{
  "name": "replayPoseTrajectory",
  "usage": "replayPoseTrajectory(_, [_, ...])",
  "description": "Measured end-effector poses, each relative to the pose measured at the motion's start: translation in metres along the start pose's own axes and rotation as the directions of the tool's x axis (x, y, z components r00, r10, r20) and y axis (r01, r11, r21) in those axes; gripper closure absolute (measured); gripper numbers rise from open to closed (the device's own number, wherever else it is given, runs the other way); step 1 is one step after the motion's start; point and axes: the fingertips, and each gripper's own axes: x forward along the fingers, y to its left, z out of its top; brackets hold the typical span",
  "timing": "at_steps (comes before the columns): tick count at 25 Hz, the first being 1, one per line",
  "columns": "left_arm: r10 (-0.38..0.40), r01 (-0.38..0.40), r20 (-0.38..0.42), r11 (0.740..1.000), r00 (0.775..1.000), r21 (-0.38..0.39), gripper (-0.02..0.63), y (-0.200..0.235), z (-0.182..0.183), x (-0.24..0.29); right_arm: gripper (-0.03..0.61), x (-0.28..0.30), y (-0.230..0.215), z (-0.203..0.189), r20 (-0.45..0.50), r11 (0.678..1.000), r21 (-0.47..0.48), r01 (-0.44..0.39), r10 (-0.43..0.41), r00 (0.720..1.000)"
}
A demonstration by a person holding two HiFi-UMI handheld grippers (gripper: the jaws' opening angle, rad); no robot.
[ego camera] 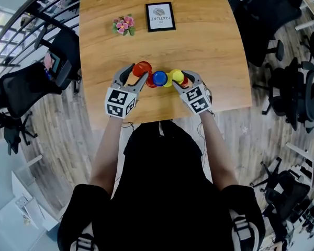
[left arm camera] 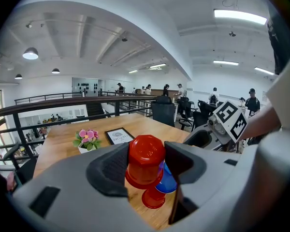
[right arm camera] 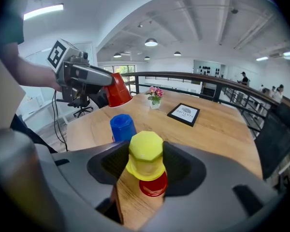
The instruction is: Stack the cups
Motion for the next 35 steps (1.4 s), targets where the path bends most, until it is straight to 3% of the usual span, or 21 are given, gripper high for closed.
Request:
replayPoseTrajectory(11, [-0.045, 0.045, 0.013, 0.999, 0.999, 0.004, 0.36, -0.016, 0.007, 0.006, 0.342, 0.005, 0.005, -0.004, 0.003, 1.0, 0.017, -0.019, 0.019, 1.0])
replayPoseTrajectory(16, [-0.09, 0.09, 0.018, 0.995, 0.996, 0.038, 0.359, -0.031, 0.022, 0.006, 0.296, 0.0, 0.007, -0.008, 0.01, 1.0, 0.022, -0.018, 0.018, 1.0])
replayPoseTrajectory(20, [-0.179, 0.182, -0.047, 0.981, 0.983, 0.071, 0.36, -0.053, 0.029, 0.014, 0.288, -0.007, 0.007, -0.01, 0.025, 0.999, 0.04, -0.005, 0.004, 1.0])
replayPoseTrajectory(25, [-0.273, 0.29, -0.158, 0.952, 0.949, 0.094, 0.36, -0.074, 0.024, 0.023, 0.287, -0.016, 0.005, -0.011, 0.047, 0.997, 0.068, 0.025, -0.029, 0.998])
replayPoseTrajectory(35, [-0.323, 0.362, -0.251, 0.924, 0.913, 0.125, 0.359, -0.096, -0.001, 0.047, 0.288, -0.026, 0.005, -0.027, 0.035, 0.992, 0.115, 0.042, -0.046, 0.998])
